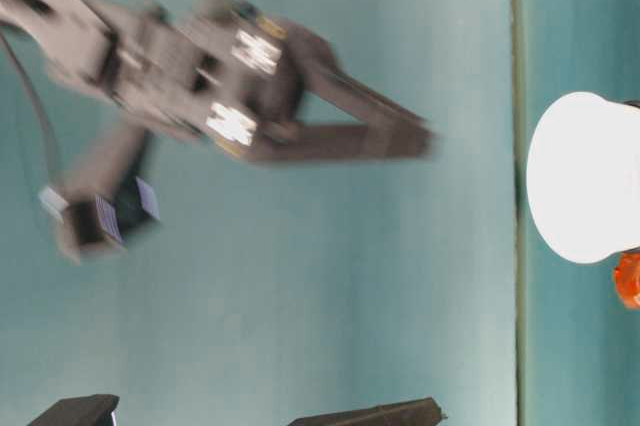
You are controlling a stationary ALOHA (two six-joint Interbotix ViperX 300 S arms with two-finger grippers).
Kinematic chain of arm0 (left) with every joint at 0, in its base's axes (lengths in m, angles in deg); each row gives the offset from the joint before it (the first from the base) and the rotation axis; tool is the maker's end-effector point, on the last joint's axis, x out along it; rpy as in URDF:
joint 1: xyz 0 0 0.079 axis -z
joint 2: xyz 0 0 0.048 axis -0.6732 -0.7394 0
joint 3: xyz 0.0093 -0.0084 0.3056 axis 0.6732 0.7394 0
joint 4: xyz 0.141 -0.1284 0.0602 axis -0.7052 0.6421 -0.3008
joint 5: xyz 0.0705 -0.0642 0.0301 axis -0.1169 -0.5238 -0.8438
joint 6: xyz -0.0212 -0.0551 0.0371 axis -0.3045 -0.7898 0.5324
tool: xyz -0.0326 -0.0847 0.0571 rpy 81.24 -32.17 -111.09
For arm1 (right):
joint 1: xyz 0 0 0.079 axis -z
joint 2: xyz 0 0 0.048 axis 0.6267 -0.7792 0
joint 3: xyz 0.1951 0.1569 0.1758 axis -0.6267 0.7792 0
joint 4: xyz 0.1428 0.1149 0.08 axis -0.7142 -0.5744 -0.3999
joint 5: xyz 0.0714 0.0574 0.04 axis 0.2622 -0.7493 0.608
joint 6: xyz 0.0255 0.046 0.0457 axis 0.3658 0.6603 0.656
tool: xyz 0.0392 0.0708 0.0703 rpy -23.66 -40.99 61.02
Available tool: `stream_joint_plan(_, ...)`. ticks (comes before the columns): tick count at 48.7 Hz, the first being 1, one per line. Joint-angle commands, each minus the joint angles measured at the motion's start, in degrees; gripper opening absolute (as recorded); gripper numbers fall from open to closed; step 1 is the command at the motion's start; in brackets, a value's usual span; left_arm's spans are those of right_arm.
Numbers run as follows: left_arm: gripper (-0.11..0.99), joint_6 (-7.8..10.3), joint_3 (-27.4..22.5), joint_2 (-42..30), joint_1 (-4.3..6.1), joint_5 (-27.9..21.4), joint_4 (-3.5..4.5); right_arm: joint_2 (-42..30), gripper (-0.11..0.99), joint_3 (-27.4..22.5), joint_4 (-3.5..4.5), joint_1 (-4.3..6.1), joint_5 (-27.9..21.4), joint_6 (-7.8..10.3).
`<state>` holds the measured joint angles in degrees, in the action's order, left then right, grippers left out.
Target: Put the paper cup into the moved red handle cup holder.
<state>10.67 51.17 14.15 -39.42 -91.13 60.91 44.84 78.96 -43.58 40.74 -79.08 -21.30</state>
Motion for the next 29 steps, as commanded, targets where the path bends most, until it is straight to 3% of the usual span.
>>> stream_joint_plan(1,0.88,0.0,-0.5,0.6,0.18,0.2,-0.18,4.1,0.9,1.2,0.09,-0.18,1.3,-0.97)
stream_joint_plan(15,0.88,0.0,-0.5,0.6,0.18,0.1,0.0,10.2,0.9,6.9,0.09,-0.88,5.8,-1.32)
stream_joint_plan(29,0.88,0.0,-0.5,0.7,0.18,0.2,-0.18,12.7,0.9,7.2,0.09,-0.88,6.1,-1.41)
